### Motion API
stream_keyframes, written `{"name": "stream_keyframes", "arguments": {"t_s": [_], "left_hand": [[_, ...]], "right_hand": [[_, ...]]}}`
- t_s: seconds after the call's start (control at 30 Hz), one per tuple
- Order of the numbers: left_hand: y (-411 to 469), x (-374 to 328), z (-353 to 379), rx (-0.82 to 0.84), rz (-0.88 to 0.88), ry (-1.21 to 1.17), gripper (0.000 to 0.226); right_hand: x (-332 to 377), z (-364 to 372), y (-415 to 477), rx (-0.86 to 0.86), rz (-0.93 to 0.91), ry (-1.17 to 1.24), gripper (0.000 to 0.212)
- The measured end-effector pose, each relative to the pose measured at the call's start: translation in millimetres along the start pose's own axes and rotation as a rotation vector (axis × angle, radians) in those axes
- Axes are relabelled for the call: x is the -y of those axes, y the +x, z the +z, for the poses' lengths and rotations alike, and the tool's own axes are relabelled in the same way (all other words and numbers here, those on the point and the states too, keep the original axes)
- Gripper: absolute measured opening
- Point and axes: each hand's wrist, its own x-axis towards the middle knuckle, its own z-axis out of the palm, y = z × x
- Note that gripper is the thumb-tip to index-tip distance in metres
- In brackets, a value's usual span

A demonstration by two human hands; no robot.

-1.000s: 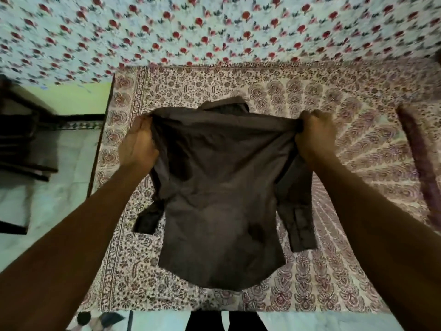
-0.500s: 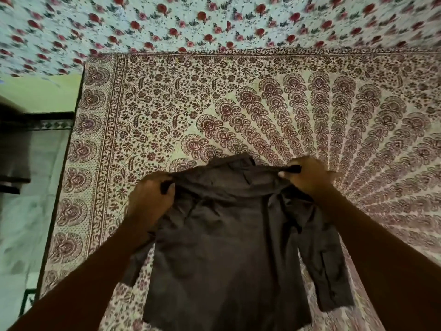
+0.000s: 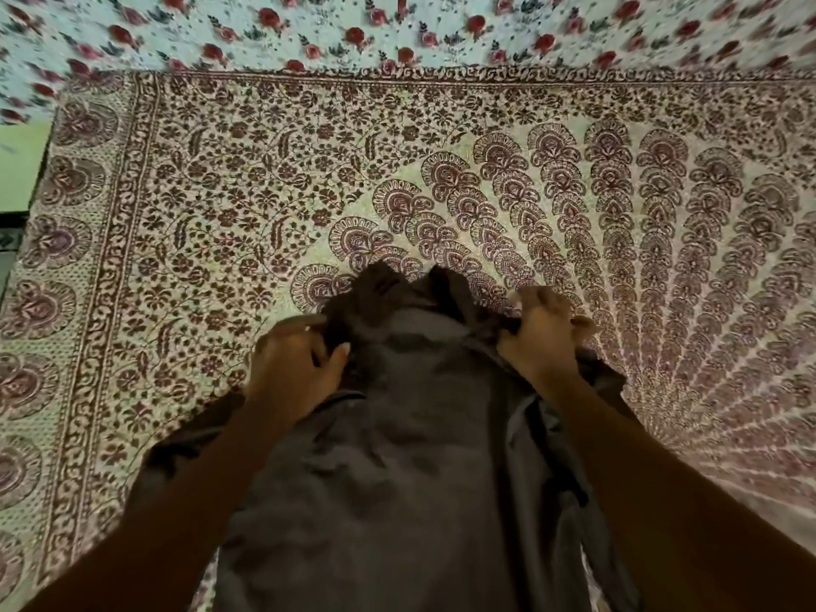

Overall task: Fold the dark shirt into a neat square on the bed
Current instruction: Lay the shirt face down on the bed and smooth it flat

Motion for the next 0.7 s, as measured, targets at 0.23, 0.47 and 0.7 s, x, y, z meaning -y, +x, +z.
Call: {"name": "stream_keyframes", "arguments": {"t_s": [0.23,0.47,0.7], "left_hand": [[57,-45,28,0.301,0.017,-0.036,0.091],[57,-33,31,0.354,0.131,-0.155,0.081],[41,-20,46,0.145,0.221,0.064,0.027]], "right_hand": [[34,21,57,0.073,-0.37,-0.033,0.042],[34,17,29,0.127,-0.405,-0.081,0.069],[6,50,11,0.092,-0.598,-0.293,0.065]]}}
